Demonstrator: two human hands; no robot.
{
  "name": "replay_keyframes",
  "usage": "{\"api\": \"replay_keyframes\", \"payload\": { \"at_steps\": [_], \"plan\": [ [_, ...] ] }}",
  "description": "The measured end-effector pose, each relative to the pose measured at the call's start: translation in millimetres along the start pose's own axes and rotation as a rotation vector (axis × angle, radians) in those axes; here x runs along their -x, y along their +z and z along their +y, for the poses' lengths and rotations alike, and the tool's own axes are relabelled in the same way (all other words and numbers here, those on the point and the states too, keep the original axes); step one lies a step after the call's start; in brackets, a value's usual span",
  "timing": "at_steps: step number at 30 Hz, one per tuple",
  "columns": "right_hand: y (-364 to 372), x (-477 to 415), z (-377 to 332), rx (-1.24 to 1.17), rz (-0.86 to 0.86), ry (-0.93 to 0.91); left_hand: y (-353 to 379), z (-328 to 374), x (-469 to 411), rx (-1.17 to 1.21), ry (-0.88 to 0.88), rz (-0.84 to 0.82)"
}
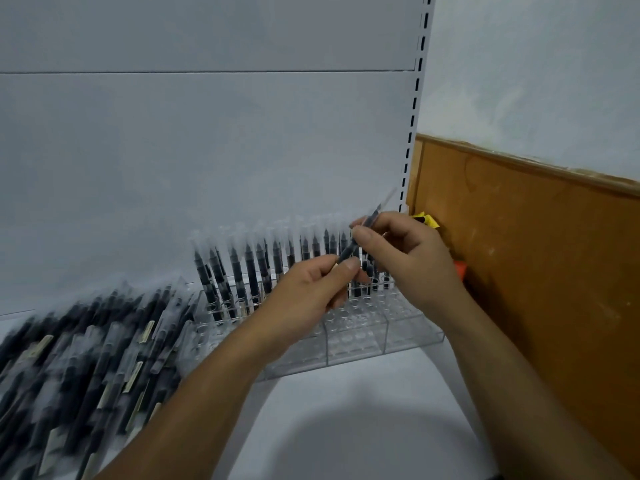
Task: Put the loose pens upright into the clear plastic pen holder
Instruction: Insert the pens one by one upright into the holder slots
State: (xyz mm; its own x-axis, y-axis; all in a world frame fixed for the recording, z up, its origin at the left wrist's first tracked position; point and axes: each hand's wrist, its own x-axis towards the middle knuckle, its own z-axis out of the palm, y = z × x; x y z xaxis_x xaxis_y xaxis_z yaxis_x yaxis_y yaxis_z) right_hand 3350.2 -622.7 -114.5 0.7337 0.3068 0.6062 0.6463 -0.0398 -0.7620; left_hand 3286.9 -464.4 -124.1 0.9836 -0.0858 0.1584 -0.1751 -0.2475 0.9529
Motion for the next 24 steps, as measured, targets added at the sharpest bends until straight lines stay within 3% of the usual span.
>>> {"api": "replay_keyframes", "payload": {
  "at_steps": [3,6,8,10,14,21,24],
  "plan": [
    [-4,-1,1,-0.127,0.033,0.053,2,-2,-1,-0.033,-0.006,0.01],
    [-15,-5,2,-0.294,0.225,0.104,3,1,-1,-0.051,-0.024,0.023],
    [-26,-7,8,-0.216,0.377,0.089,1,4,0,-0.137,-0.006,0.024],
    [-35,-8,18,0.012,0.444,0.054,-3,6,3,-0.403,0.067,0.035],
    [-35,-9,32,0.348,0.338,0.042,-12,-6,18,-0.889,0.129,-0.001],
    [-24,-6,39,0.676,-0.006,0.169,-9,-23,24,-1.078,0.168,0.038],
    [-25,-8,37,0.754,-0.049,0.22,-9,-26,24,-1.097,0.181,0.042]
  ]
}}
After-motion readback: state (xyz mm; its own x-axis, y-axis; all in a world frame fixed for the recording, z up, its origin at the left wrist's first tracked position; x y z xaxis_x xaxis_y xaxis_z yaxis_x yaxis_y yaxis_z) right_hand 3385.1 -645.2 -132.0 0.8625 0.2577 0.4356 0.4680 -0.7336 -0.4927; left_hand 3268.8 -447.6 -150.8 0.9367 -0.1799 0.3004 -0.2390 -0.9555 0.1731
